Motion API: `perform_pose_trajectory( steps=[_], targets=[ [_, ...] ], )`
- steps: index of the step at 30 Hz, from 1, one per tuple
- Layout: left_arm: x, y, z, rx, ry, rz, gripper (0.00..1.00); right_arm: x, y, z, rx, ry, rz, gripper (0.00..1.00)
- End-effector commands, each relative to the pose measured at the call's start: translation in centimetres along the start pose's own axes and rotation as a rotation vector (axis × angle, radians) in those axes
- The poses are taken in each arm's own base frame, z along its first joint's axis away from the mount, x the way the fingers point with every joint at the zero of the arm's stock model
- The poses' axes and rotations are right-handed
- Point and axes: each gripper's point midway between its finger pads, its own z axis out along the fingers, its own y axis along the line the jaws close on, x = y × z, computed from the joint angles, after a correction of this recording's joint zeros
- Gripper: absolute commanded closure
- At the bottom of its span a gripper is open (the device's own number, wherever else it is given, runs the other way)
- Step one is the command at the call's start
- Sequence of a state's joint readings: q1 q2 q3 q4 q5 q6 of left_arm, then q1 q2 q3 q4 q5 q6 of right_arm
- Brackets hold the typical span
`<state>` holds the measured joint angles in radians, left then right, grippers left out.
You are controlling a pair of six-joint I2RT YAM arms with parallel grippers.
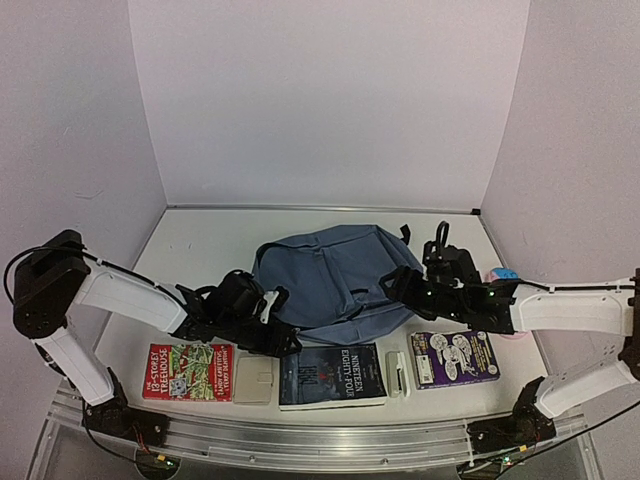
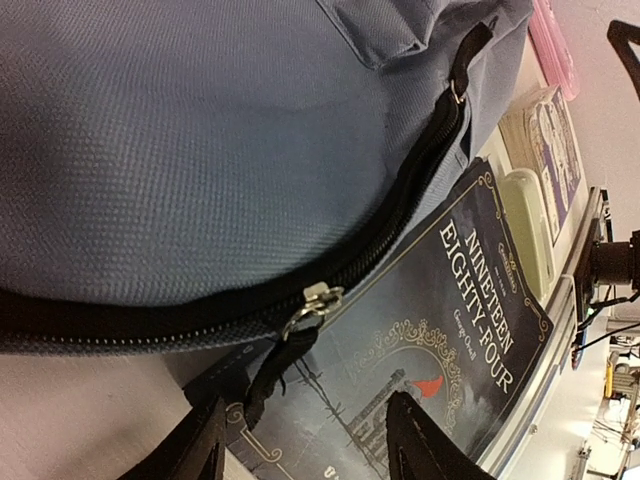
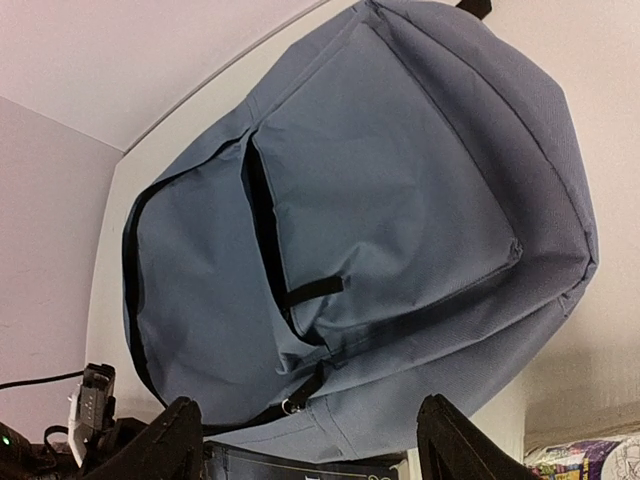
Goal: Pack the student bag
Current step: Unzip the student bag at the center of the board.
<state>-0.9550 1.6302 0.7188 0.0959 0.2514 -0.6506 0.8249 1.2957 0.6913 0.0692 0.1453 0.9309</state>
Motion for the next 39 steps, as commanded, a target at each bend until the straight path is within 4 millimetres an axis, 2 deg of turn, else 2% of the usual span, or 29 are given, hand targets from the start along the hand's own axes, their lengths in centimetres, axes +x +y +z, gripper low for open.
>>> perform_pose_trajectory(
  steps=[1,4,9,16,20,24,27,30,34,39],
  targets=[
    [-2.2,-0.1,-0.4,-0.040,-0.088,0.031,0.46,-0.3,1.0,-0.5,-0.064,-0.011,0.043,0.27],
    [-2.5,-0.8,-0.2,-0.011,-0.095,0.037,0.47,0.2,0.9,-0.1,-0.062,0.004,0.039,0.27],
    [-2.7,-1.0,1.1,-0.002,-0.069,0.022,0.59,0.7,1.3,0.7,-0.080,0.026,0.044,0.27],
    [-3.3,-1.1,1.2,-0.018,-0.085,0.036,0.68,1.1,1.7,1.4,-0.093,0.045,0.037,0.27],
    [-3.3,-0.6,1.1,-0.053,-0.084,0.032,0.79,1.5,1.8,1.7,-0.098,0.060,0.038,0.28],
    [-3.3,-0.7,0.9,-0.054,-0.087,0.035,0.99,2.2,2.2,2.0,-0.117,0.096,0.038,0.27],
    [-3.4,-0.6,0.7,-0.066,-0.089,0.033,1.00,3.6,3.2,2.3,-0.139,0.143,0.043,0.27],
    [-3.8,-0.9,0.1,-0.071,-0.108,0.026,1.00,5.9,4.8,2.5,-0.149,0.175,0.005,0.27],
    [-4.3,-1.1,-0.9,-0.087,-0.124,0.016,1.00,8.9,5.2,3.1,-0.100,0.180,-0.038,0.27],
    [-4.1,-0.8,-1.3,-0.125,-0.097,0.000,1.00,12.0,7.1,3.2,-0.109,0.179,-0.204,0.22]
  ],
)
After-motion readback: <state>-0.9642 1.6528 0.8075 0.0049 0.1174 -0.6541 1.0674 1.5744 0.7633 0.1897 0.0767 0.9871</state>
